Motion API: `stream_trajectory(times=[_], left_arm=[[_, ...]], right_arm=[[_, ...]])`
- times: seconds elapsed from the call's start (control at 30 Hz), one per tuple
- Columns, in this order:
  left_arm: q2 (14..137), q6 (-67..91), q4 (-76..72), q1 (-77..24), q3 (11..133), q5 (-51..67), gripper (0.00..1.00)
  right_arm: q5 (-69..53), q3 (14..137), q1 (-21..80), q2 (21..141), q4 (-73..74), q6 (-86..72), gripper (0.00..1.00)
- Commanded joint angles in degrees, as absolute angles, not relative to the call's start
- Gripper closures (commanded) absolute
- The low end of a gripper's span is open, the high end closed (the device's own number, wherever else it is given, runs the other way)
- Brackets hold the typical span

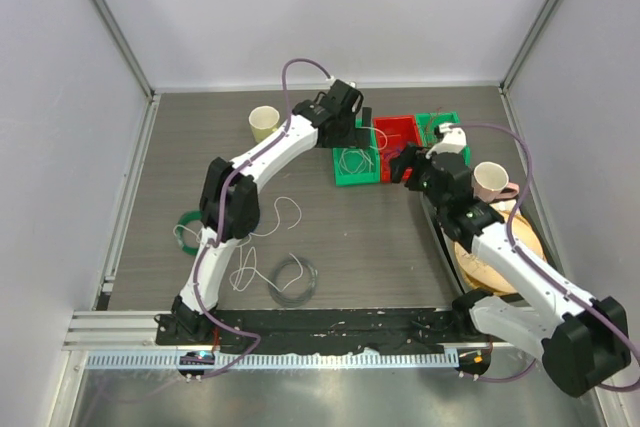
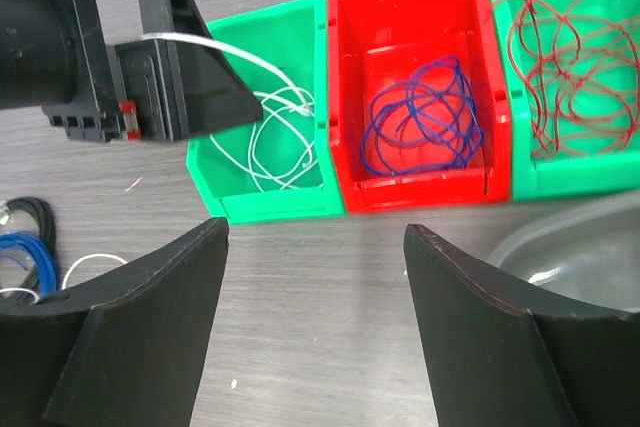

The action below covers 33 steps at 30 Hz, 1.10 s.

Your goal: Untangle the cables

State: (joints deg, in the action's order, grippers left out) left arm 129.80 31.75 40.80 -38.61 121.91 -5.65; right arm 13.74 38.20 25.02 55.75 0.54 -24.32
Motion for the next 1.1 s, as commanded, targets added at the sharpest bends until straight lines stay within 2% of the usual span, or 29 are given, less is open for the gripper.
stream_trajectory(times=[0.0, 0.13, 0.27, 0.43, 0.53, 0.57, 0.6, 0.63, 0.67, 0.77, 0.9, 0.93, 1.07], left_arm=[[124.55, 28.30, 45.26, -38.32, 121.91, -0.62, 0.00], [123.23, 27.16, 45.00, -38.23, 120.06, -0.44, 0.00], [122.87, 26.11, 45.26, -38.06, 119.79, -0.18, 0.00], [122.96, 25.14, 45.35, -37.71, 120.06, 1.41, 0.00], [123.31, 24.87, 45.35, -37.44, 120.23, 1.49, 0.00], [123.48, 24.87, 45.44, -37.35, 120.15, 1.49, 0.00], [123.49, 24.87, 45.35, -37.09, 120.15, 1.49, 0.00], [123.75, 24.87, 45.35, -37.09, 120.15, 1.49, 0.00], [123.84, 24.87, 45.44, -37.00, 120.15, 1.58, 0.00], [124.19, 24.79, 45.79, -36.83, 119.97, 2.02, 0.00], [123.05, 24.44, 45.18, -36.83, 117.87, 3.33, 0.00], [122.61, 24.26, 44.04, -36.83, 117.08, 3.86, 0.00], [119.36, 23.21, 41.84, -36.91, 111.37, 4.75, 0.00]], right_arm=[[9.34, 46.66, 24.96, 62.82, -3.24, -14.26, 0.23], [0.72, 53.69, 22.86, 71.53, -5.27, 6.28, 0.22], [-21.28, 61.94, 16.97, 80.49, -5.80, 14.48, 0.25], [-34.52, 66.35, 13.89, 87.09, -1.33, 26.43, 0.28], [-40.07, 69.08, 13.62, 88.76, 4.12, 32.08, 0.42], [-40.77, 69.87, 13.54, 88.86, 4.39, 31.91, 0.70], [-42.78, 70.05, 13.45, 88.94, 4.31, 31.82, 0.82], [-43.50, 70.31, 13.36, 88.95, 3.96, 31.38, 0.96], [-43.85, 70.49, 13.27, 88.86, 3.52, 30.77, 0.99], [-41.59, 70.31, 13.27, 88.16, -1.55, 25.77, 0.99], [-28.68, 70.31, 13.36, 87.63, -8.69, 12.51, 0.99], [-23.95, 71.18, 13.36, 87.89, -9.22, 10.91, 0.99], [-19.25, 74.09, 13.27, 90.78, -8.88, 4.93, 0.99]])
